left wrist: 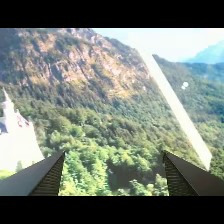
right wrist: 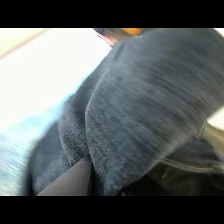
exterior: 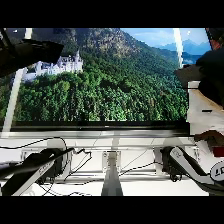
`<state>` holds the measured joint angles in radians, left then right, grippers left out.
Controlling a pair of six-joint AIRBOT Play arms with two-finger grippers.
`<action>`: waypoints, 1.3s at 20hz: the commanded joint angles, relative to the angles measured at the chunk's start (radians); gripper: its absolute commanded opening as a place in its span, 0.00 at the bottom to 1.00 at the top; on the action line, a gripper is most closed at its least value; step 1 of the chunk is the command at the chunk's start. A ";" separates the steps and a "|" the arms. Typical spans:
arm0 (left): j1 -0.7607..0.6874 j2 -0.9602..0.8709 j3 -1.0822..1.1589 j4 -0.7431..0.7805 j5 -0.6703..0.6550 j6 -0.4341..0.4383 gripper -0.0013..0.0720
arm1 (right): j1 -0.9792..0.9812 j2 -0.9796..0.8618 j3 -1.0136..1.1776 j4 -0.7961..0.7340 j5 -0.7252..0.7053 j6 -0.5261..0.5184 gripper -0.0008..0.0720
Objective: Fold the clothes and pants, and hang the long-sleeved shirts on hangers.
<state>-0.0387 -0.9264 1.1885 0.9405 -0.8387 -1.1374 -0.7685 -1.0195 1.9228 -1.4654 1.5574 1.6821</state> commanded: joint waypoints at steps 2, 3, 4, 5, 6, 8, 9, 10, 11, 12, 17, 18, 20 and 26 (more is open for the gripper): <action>0.001 0.001 0.000 -0.009 0.000 -0.002 0.98 | -0.170 -0.017 0.014 -0.058 0.280 0.038 0.85; 0.001 0.001 0.000 -0.010 0.000 -0.002 0.98 | -0.172 -0.021 0.013 -0.059 0.279 0.037 0.98; 0.001 0.001 0.000 -0.010 0.000 -0.002 0.98 | -0.172 -0.025 0.013 -0.056 0.278 0.037 0.96; 0.001 0.001 0.000 -0.010 0.000 -0.002 0.98 | -0.172 -0.029 0.013 -0.038 0.273 0.037 0.96; 0.001 0.001 0.000 -0.010 0.000 -0.002 0.98 | -0.172 -0.035 0.013 0.018 0.267 0.028 0.91; 0.001 0.001 0.000 -0.010 0.000 -0.002 0.98 | -0.152 -0.047 0.013 0.230 0.247 -0.006 0.63; 0.001 0.001 0.000 -0.010 0.000 -0.002 0.98 | -0.108 -0.052 0.013 0.329 0.232 -0.046 0.45; 0.001 0.001 0.000 -0.010 0.000 -0.002 0.98 | -0.046 -0.055 0.013 0.395 0.213 -0.080 0.31; 0.001 0.001 0.000 -0.010 0.000 -0.002 0.98 | 0.042 -0.056 0.013 0.435 0.186 -0.106 0.15; 0.001 0.001 0.000 -0.010 0.000 -0.002 0.98 | 0.140 -0.058 0.013 0.450 0.158 -0.137 0.05; 0.001 0.001 0.000 -0.010 0.000 -0.002 0.98 | 0.728 -0.084 0.006 0.448 -0.022 -0.357 0.05; 0.001 0.001 0.000 -0.010 0.000 -0.002 0.98 | 0.822 -0.096 0.006 0.444 -0.058 -0.398 0.05; 0.001 0.001 0.000 -0.010 0.000 -0.002 0.98 | 0.977 -0.121 0.006 0.441 -0.116 -0.496 0.05; 0.001 0.001 0.000 -0.010 0.000 -0.002 0.98 | 1.151 -0.196 0.006 0.433 -0.176 -0.655 0.05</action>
<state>-0.0387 -0.9257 1.1885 0.9302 -0.8387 -1.1378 0.3012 -1.1847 1.9289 -1.0302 1.4277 1.1057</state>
